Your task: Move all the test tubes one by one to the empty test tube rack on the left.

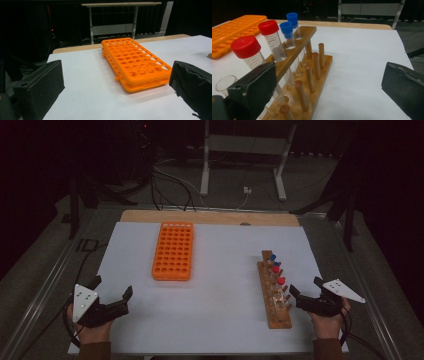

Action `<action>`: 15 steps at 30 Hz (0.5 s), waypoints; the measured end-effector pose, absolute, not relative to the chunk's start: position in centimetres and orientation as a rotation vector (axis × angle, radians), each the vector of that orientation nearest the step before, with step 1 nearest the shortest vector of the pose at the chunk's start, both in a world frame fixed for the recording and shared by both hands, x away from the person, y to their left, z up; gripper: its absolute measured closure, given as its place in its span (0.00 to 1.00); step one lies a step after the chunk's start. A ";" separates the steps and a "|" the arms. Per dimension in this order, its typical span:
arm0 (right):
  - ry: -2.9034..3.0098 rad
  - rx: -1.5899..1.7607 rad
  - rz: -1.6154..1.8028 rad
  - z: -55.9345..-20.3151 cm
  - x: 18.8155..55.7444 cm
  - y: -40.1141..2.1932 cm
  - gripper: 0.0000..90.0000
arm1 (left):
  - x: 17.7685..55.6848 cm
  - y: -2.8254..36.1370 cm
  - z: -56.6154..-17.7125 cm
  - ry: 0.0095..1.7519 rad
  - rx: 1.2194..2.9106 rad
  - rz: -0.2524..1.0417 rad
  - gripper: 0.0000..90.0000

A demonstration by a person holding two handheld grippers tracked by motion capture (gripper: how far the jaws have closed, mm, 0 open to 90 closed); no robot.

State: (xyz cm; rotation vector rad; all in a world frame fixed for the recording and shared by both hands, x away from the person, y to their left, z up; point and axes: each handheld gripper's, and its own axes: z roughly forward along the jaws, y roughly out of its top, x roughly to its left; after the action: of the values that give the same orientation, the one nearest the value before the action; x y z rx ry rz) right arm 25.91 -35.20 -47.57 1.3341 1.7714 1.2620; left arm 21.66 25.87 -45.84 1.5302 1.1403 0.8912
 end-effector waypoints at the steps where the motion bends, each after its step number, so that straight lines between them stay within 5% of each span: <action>1: 1.771 1.341 1.267 -47.5 25.9 -35.3 0.00 | 21.6 25.9 -45.9 1.145 1.521 0.885 0.00; 15: 1.889 1.221 1.388 -45.2 24.1 -34.6 0.03 | 21.5 25.7 -46.0 1.158 1.488 0.870 0.00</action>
State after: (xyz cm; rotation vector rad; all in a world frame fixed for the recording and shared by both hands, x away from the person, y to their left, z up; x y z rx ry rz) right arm 24.15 -34.55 -45.22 1.2207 1.8886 1.3879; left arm 21.50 25.75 -46.01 1.4877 1.1580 0.8698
